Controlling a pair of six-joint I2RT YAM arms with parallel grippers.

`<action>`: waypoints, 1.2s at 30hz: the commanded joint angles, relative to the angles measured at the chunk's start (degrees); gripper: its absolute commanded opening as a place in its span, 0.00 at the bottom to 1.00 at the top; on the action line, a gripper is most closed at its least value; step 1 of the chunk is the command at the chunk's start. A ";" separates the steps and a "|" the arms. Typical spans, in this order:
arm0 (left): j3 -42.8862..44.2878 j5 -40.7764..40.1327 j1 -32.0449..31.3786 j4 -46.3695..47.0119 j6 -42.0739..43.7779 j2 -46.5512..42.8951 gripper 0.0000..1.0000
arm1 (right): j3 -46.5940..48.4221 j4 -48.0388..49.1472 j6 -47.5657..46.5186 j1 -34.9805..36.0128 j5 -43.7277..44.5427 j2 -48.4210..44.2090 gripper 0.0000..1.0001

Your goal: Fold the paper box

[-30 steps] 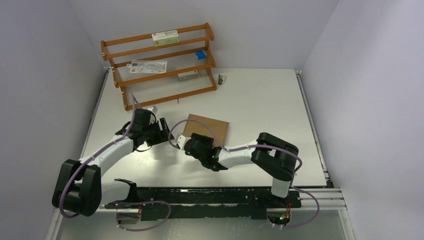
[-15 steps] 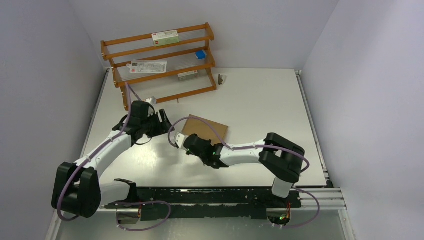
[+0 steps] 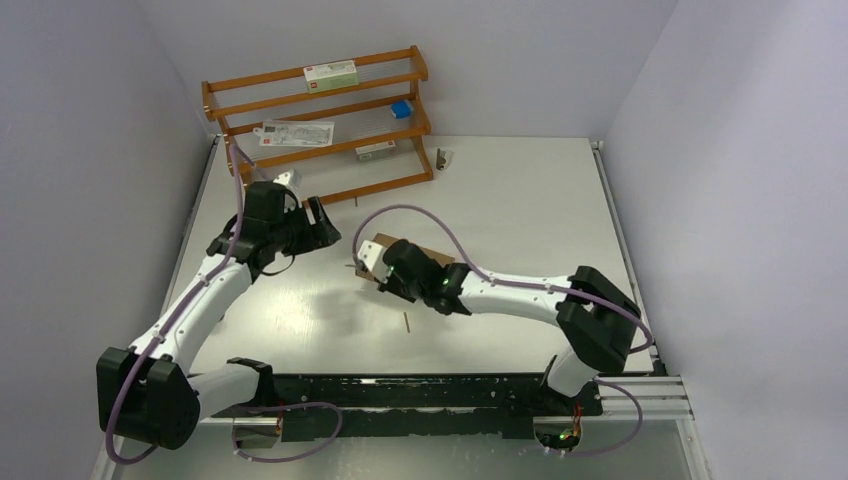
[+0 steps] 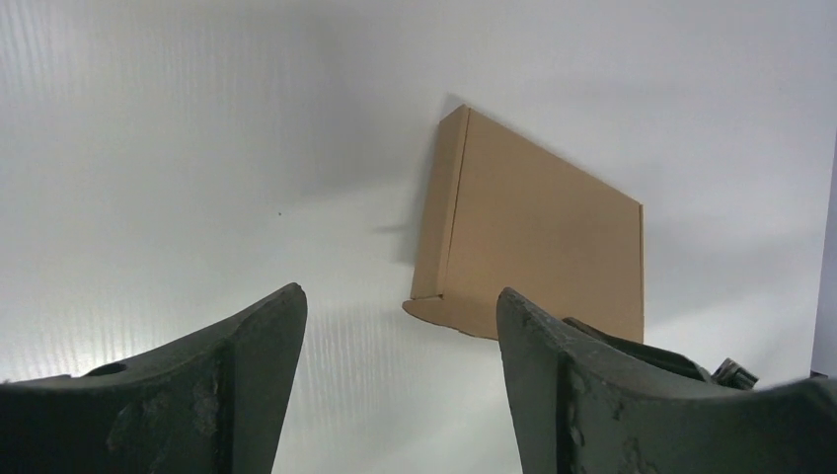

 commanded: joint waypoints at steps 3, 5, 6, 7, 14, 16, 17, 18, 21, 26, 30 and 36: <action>8.82 -3.49 0.82 -6.33 5.57 -1.12 0.75 | 7.39 -8.70 5.25 -6.93 -16.56 -4.55 0.07; 11.31 -4.18 0.82 -8.13 7.44 -0.73 0.75 | 9.42 -10.57 6.27 -8.91 -19.94 -4.93 0.07; 12.34 -4.41 0.82 -8.75 8.28 -0.71 0.75 | 10.37 -11.34 6.59 -9.93 -21.72 -5.07 0.07; 13.40 -4.29 0.82 -9.28 8.83 -0.59 0.75 | 11.32 -12.21 6.90 -11.00 -23.85 -5.12 0.07; 20.20 -1.69 0.82 -13.40 15.14 1.30 0.77 | 15.29 -14.92 9.37 -19.69 -38.26 -2.98 0.07; 20.41 -0.24 0.82 -13.59 16.17 1.94 0.77 | 15.24 -15.19 9.04 -20.82 -39.92 -1.61 0.07; 20.04 0.72 0.82 -13.23 16.71 2.19 0.77 | 15.20 -15.26 8.80 -20.96 -40.27 -0.89 0.07; 19.61 2.03 0.82 -12.72 17.36 2.55 0.77 | 15.04 -15.06 8.70 -21.14 -40.62 -0.17 0.07; 18.42 7.26 0.82 -11.37 20.01 4.04 0.77 | 14.99 -14.38 8.59 -21.85 -41.27 1.89 0.08; 19.49 11.98 0.82 -11.67 24.71 7.76 0.76 | 16.57 -15.44 7.80 -22.89 -39.93 3.63 0.11; 21.76 12.58 0.82 -11.89 26.55 10.13 0.77 | 16.29 -13.82 9.05 -25.30 -41.43 2.42 0.11; 25.86 16.26 0.82 -13.11 26.82 13.52 0.75 | 19.12 -14.45 12.35 -29.18 -52.95 4.40 0.09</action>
